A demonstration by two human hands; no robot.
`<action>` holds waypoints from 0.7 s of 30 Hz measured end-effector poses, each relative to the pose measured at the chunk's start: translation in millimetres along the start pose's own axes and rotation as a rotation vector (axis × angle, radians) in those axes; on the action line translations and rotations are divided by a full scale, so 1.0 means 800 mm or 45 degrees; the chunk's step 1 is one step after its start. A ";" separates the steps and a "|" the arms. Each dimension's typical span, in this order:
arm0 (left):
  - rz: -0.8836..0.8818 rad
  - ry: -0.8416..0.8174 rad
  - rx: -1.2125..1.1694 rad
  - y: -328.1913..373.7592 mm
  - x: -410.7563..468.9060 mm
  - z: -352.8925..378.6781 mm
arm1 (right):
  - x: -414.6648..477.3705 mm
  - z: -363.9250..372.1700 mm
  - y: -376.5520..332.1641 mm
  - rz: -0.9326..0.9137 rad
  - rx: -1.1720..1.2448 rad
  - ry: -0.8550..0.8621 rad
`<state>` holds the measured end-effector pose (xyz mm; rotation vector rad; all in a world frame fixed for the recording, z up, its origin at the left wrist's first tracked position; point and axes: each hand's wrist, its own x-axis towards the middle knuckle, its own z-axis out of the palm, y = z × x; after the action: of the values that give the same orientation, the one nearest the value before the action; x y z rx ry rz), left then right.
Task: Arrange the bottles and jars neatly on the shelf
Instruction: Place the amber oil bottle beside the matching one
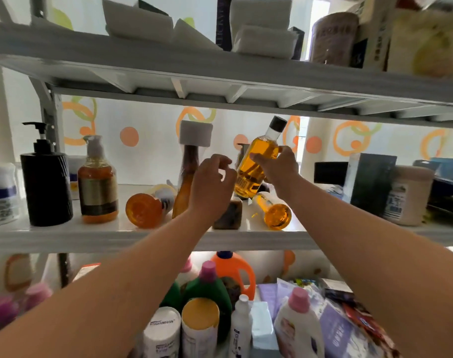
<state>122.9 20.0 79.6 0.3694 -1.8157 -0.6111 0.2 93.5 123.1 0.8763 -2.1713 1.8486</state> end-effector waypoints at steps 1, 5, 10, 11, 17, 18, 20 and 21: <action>-0.003 -0.080 -0.005 0.006 -0.004 0.011 | -0.004 -0.008 0.003 0.002 -0.036 0.004; -0.051 -0.322 -0.065 0.030 -0.012 0.052 | -0.012 -0.040 0.016 -0.001 -0.080 0.039; -0.078 -0.453 -0.178 0.065 -0.012 0.100 | -0.002 -0.082 0.027 -0.008 -0.040 0.108; -0.091 -0.460 -0.191 0.073 -0.012 0.108 | 0.002 -0.090 0.030 -0.021 -0.042 0.126; -0.177 -0.547 -0.301 0.106 -0.012 0.151 | 0.026 -0.130 0.059 -0.061 -0.140 0.242; -0.211 -0.577 -0.303 0.107 -0.012 0.161 | 0.029 -0.133 0.067 -0.047 -0.168 0.239; -0.289 -0.626 -0.328 0.105 -0.016 0.179 | 0.033 -0.136 0.086 -0.031 -0.238 0.241; -0.339 -0.657 -0.349 0.103 -0.018 0.187 | 0.034 -0.136 0.095 -0.026 -0.262 0.250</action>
<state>-9.7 128.1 80.6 0.2836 -2.1461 -1.2147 -88.8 191.9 96.1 0.6441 -2.1718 1.5911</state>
